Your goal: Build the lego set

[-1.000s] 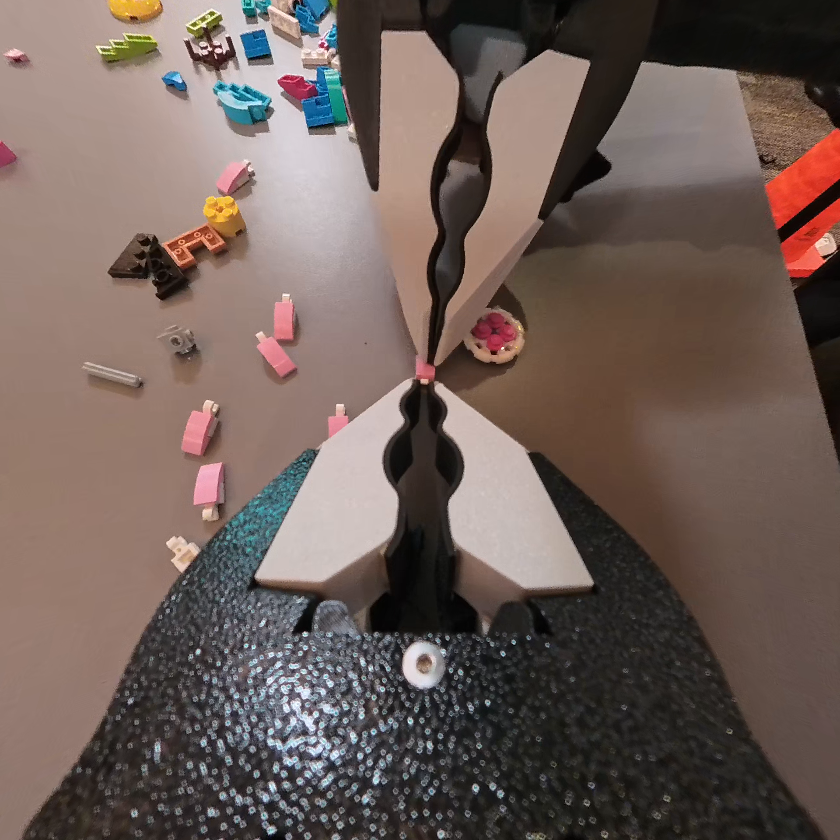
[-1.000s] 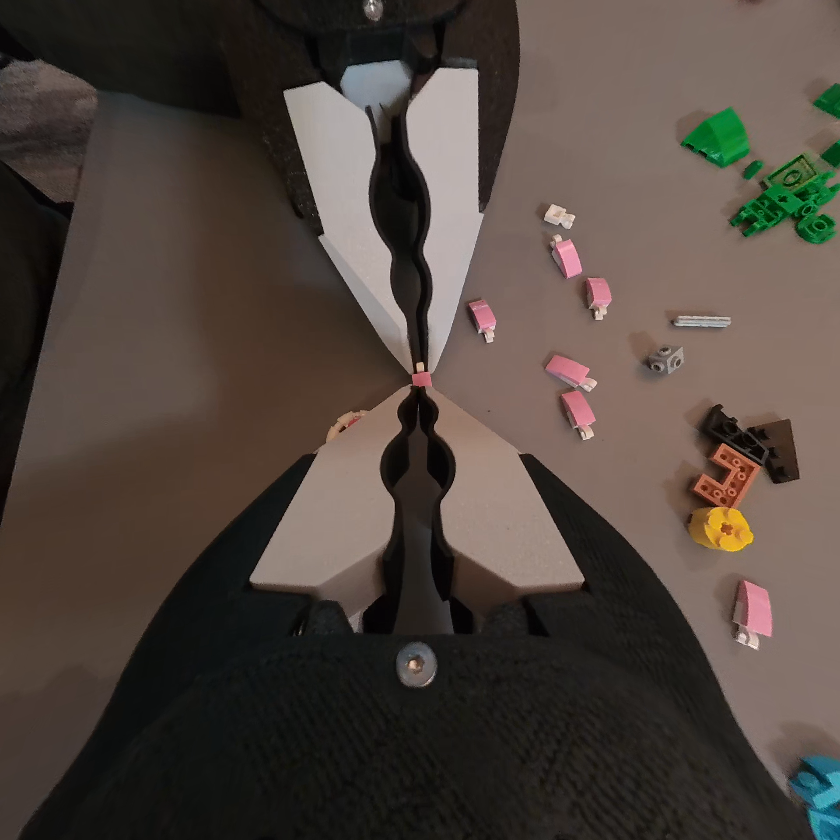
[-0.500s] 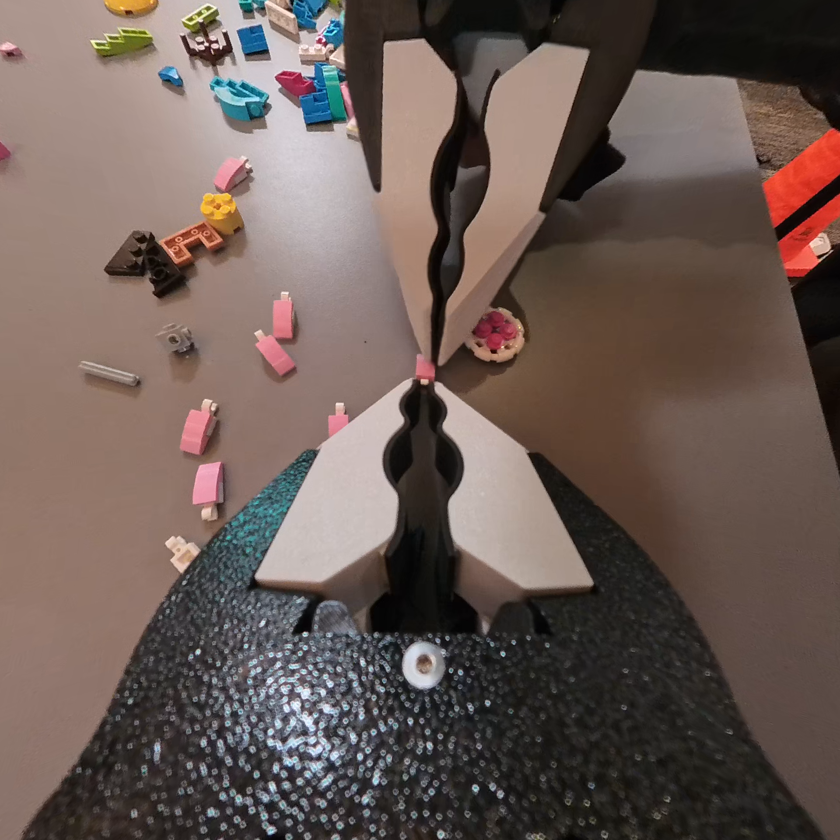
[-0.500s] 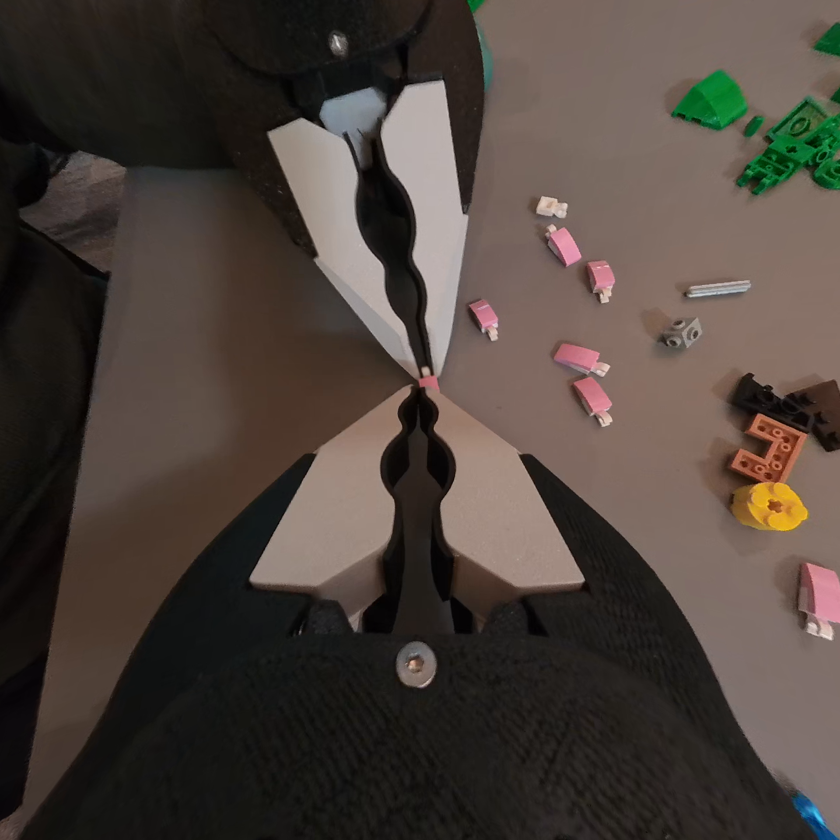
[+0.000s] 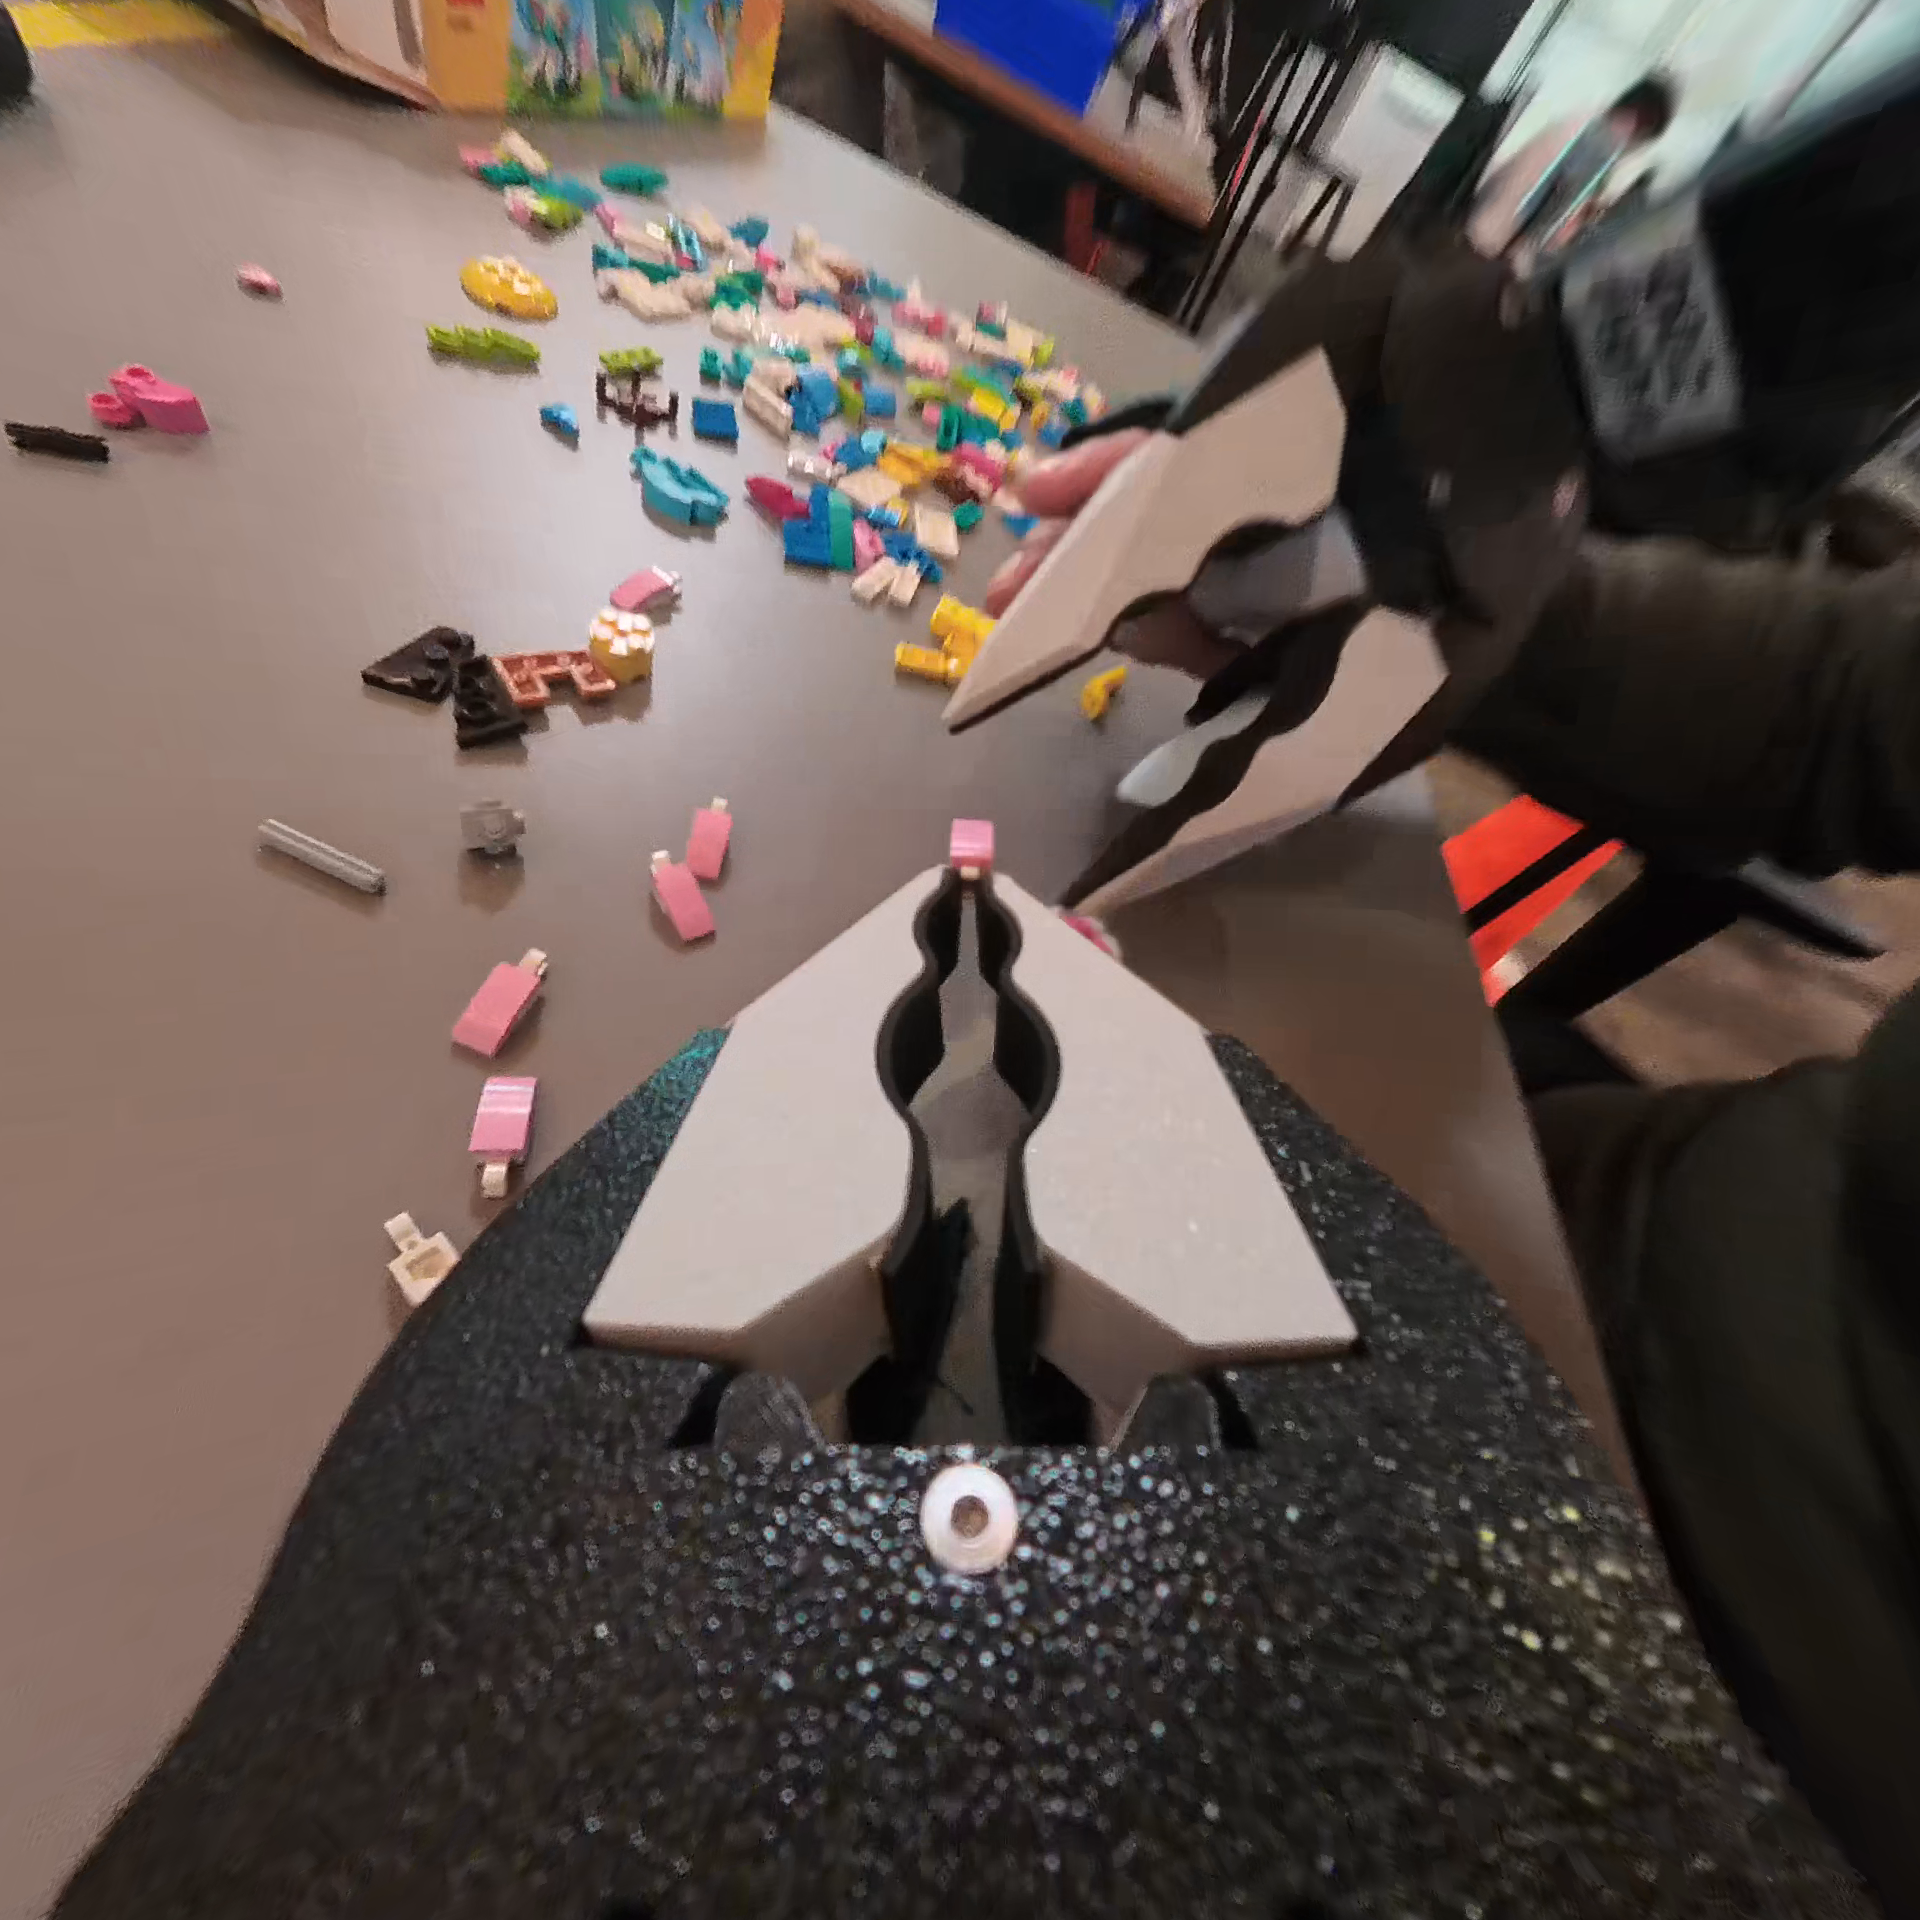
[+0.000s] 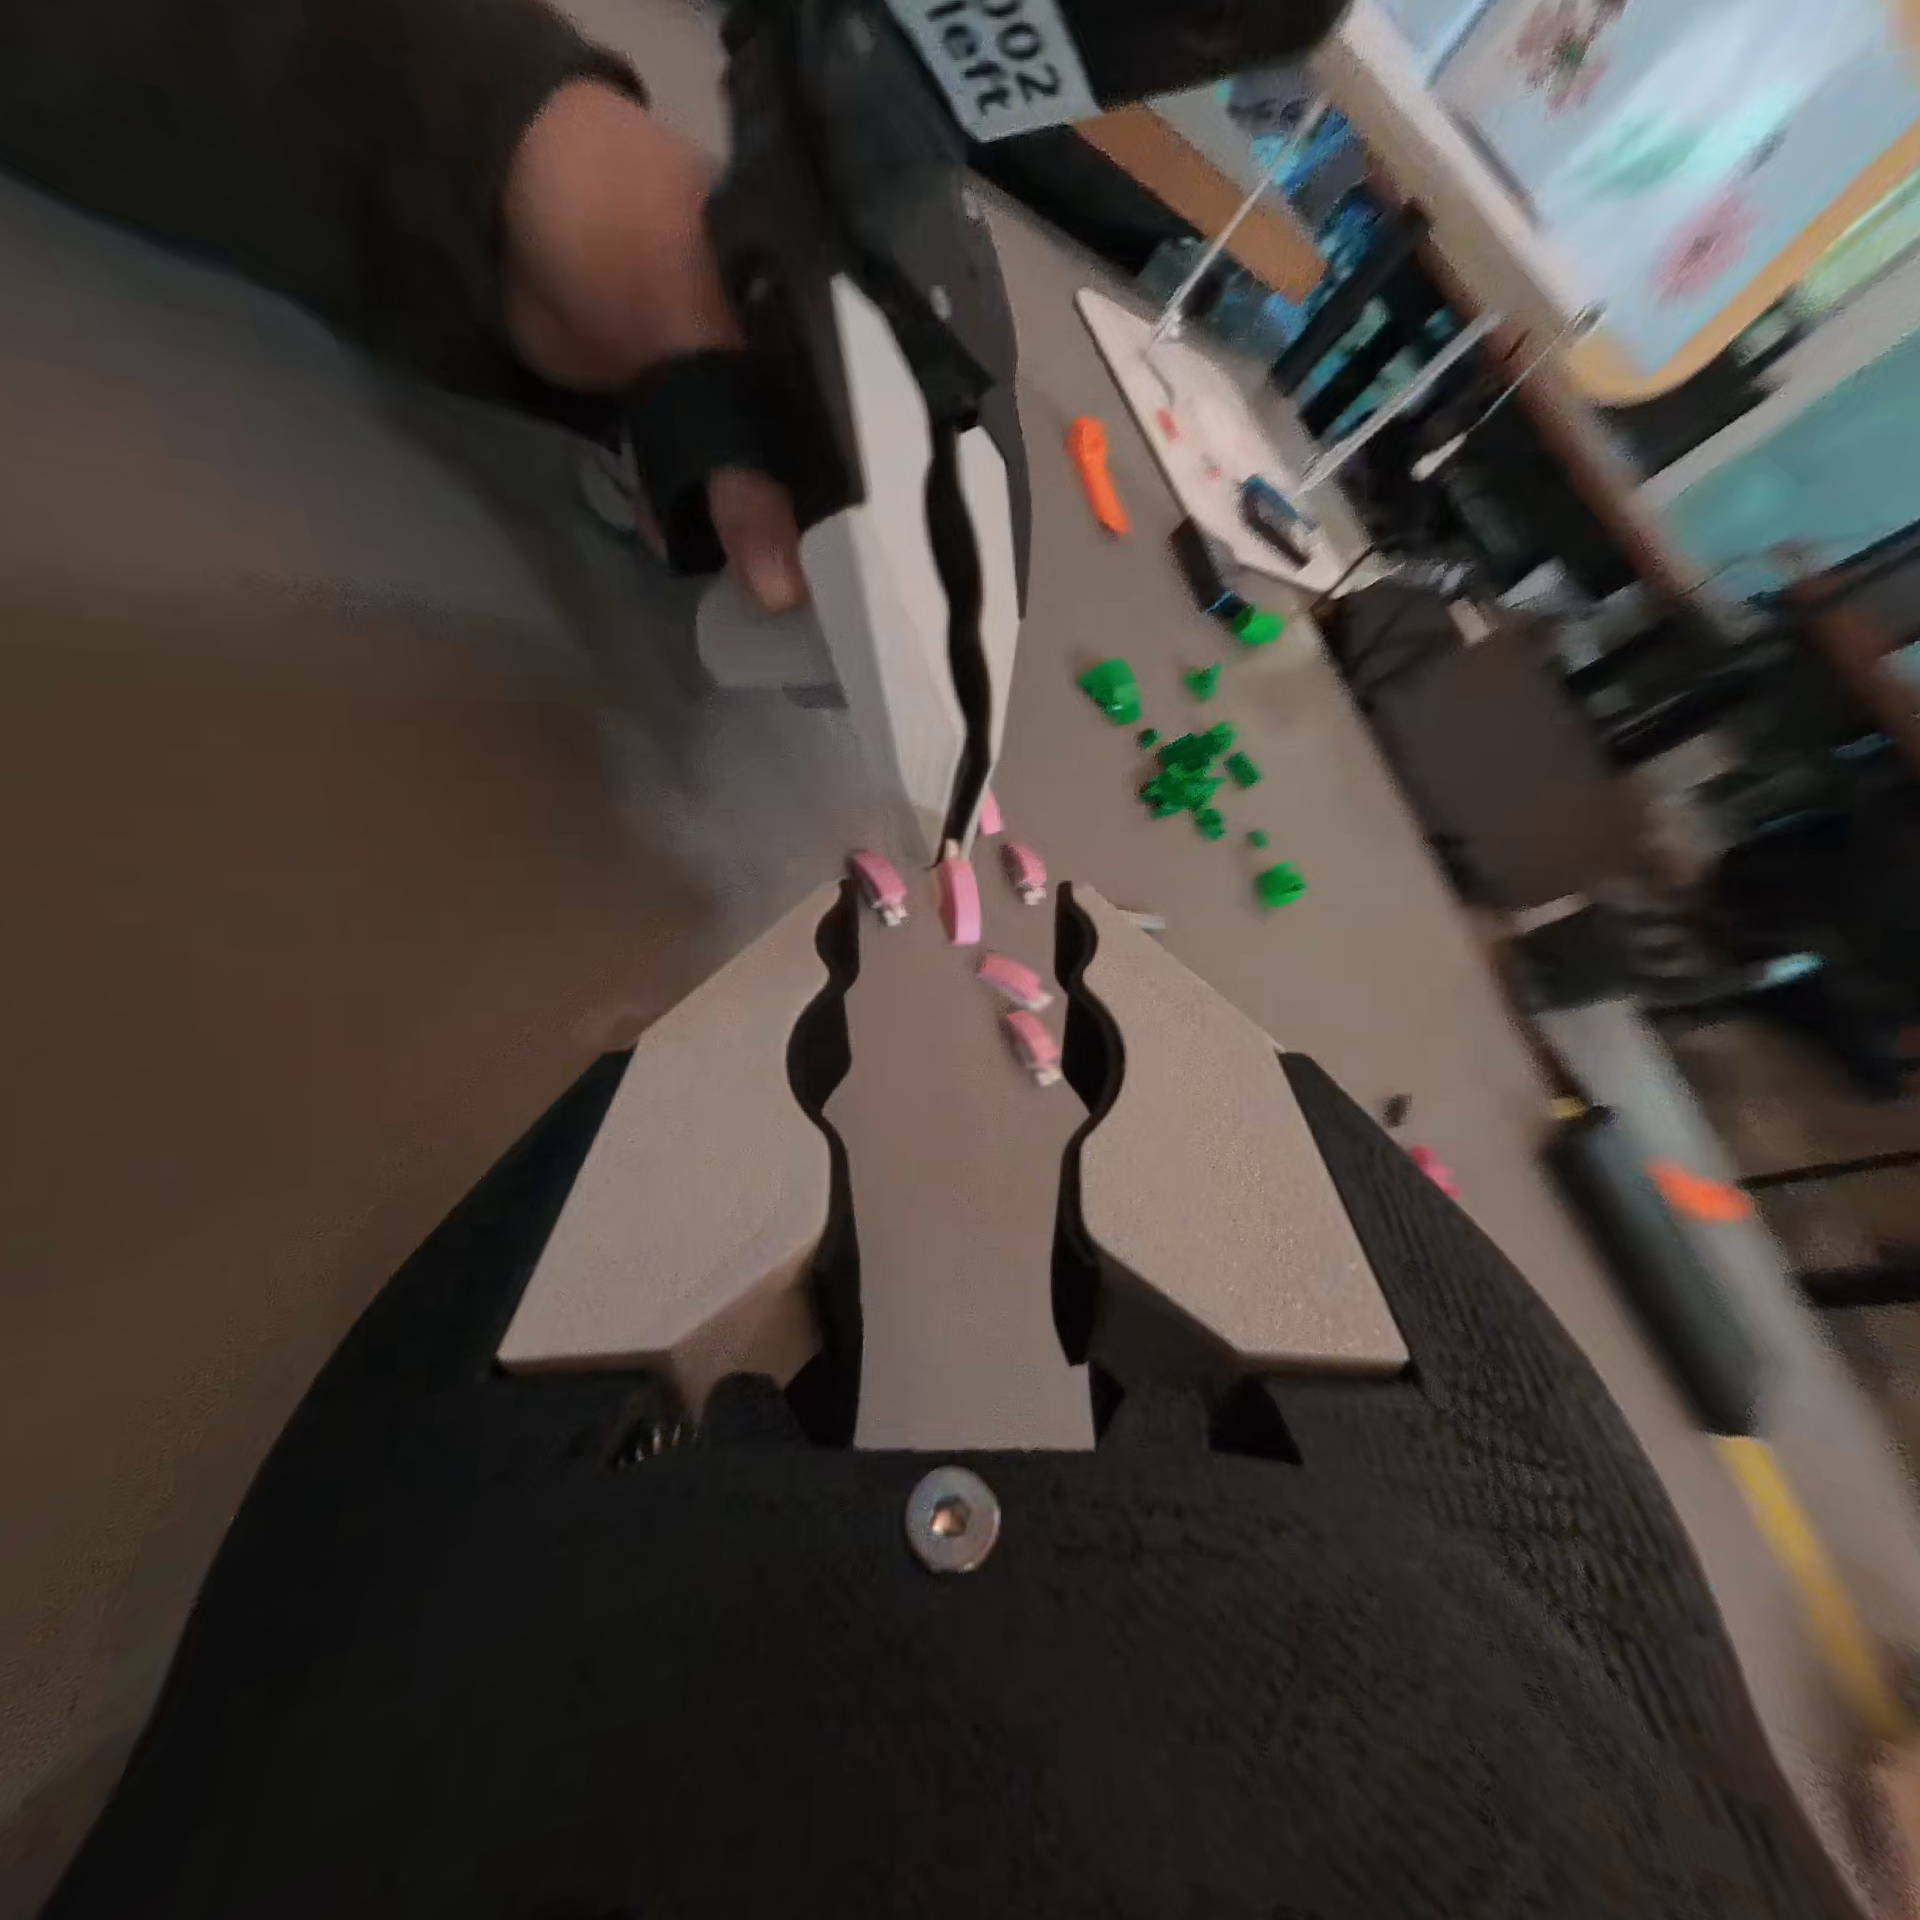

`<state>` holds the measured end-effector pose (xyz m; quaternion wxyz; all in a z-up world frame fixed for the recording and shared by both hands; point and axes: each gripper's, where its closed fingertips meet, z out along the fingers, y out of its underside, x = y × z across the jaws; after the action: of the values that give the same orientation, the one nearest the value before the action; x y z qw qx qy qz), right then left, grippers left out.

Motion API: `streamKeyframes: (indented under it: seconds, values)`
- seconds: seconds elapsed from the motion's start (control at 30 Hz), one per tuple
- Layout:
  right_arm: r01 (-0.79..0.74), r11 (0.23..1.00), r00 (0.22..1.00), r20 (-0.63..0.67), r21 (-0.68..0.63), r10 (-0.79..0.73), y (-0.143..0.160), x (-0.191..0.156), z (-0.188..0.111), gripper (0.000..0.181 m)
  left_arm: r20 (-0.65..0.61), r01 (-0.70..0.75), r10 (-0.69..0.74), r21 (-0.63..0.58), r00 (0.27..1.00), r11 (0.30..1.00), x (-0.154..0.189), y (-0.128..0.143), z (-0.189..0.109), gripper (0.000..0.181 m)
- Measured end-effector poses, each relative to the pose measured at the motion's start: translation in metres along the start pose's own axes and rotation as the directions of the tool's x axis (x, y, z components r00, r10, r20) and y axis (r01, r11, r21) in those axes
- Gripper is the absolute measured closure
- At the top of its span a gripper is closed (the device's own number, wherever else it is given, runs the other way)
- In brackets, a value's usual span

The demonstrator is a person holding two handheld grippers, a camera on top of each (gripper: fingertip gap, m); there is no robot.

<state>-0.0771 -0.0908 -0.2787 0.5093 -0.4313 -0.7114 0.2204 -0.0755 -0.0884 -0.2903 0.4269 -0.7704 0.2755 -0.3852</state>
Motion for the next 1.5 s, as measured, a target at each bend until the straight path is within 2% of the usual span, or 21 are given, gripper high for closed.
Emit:
streamKeyframes:
  seconds: [0.1,0.17,0.37,0.57,0.9,1.2,1.43,1.5]
  values:
    - [0.176,0.983,0.977,-0.116,-0.050,-0.180,-0.005,0.004,0.003,0.150,-0.078,0.081,-0.075,0.072,0.994,0.994,0.007,-0.011,-0.005,0.181]
    - [0.232,0.971,0.961,-0.143,-0.058,-0.238,-0.010,0.005,0.004,0.157,-0.123,0.125,-0.112,0.097,0.986,0.987,0.011,-0.015,-0.006,0.181]
    - [0.238,0.970,0.962,-0.124,-0.044,-0.242,-0.013,0.010,0.005,0.173,-0.151,0.168,-0.148,0.123,0.977,0.978,0.010,-0.019,-0.009,0.181]
    - [0.210,0.977,0.969,-0.125,-0.039,-0.213,-0.015,0.011,0.006,0.175,-0.183,0.209,-0.182,0.139,0.966,0.968,0.010,-0.021,-0.011,0.181]
    - [0.099,0.995,0.945,-0.310,-0.032,-0.104,-0.030,0.026,0.004,0.175,-0.243,0.280,-0.221,0.247,0.945,0.927,0.011,-0.039,-0.022,0.181]
    - [0.057,0.998,0.918,-0.394,0.015,-0.047,-0.043,0.036,0.001,0.175,-0.310,0.337,-0.233,0.347,0.922,0.875,0.014,-0.054,-0.031,0.181]
    - [0.188,0.981,0.885,-0.444,0.056,-0.144,-0.064,0.041,-0.006,0.172,-0.487,0.473,-0.266,0.372,0.832,0.799,0.024,-0.068,-0.043,0.181]
    - [0.195,0.978,0.900,-0.410,0.070,-0.150,-0.066,0.037,-0.005,0.157,-0.532,0.496,-0.258,0.373,0.807,0.784,0.029,-0.072,-0.048,0.181]
